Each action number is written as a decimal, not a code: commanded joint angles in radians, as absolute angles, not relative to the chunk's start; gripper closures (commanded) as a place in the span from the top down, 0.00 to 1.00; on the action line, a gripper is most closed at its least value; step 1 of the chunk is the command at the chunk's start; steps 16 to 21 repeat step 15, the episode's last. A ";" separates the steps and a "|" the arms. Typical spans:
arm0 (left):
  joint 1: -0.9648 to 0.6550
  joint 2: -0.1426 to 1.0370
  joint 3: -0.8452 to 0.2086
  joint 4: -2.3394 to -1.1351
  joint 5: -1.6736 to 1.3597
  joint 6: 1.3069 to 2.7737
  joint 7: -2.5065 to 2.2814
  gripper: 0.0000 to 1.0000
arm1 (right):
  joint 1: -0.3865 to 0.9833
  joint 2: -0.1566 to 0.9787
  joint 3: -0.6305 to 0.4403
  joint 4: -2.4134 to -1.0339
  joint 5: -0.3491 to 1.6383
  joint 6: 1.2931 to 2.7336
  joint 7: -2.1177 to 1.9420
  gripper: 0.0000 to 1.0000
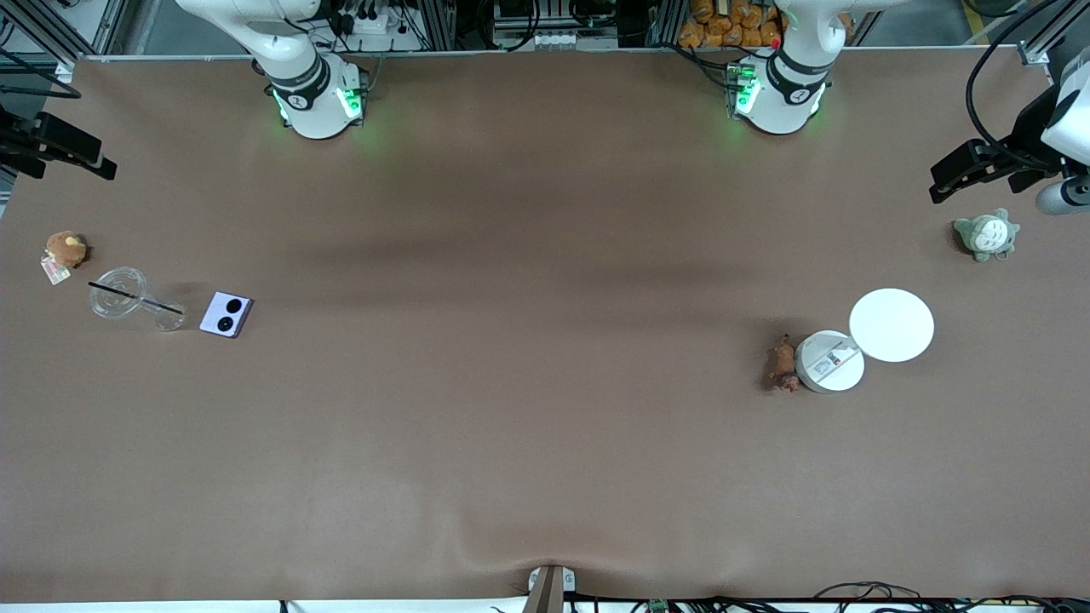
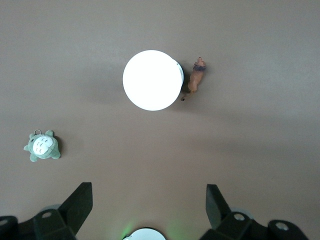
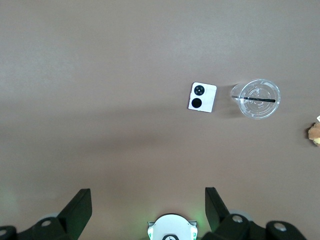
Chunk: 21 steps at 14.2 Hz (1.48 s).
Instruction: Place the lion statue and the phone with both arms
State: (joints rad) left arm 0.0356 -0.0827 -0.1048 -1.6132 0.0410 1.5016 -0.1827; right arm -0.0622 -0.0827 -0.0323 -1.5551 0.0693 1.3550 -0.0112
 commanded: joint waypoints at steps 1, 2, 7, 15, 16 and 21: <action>0.032 -0.086 -0.103 -1.603 0.020 1.506 -0.166 1.00 | -0.077 -0.077 -0.021 -1.545 0.078 1.344 0.002 1.00; 0.034 -0.087 -0.101 -1.603 0.020 1.506 -0.166 1.00 | -0.077 -0.074 -0.021 -1.543 0.078 1.344 0.002 1.00; 0.032 -0.087 -0.104 -1.588 0.006 1.505 -0.167 1.00 | -0.078 -0.049 -0.023 -1.517 0.077 1.342 0.002 1.00; 0.034 -0.089 -0.114 -1.565 -0.008 1.470 -0.170 1.00 | -0.077 -0.049 -0.021 -1.519 0.077 1.341 0.002 1.00; 0.034 -0.089 -0.114 -1.565 -0.008 1.470 -0.170 1.00 | -0.077 -0.049 -0.021 -1.519 0.077 1.341 0.002 1.00; 0.034 -0.089 -0.114 -1.565 -0.008 1.470 -0.170 1.00 | -0.077 -0.049 -0.021 -1.519 0.077 1.341 0.002 1.00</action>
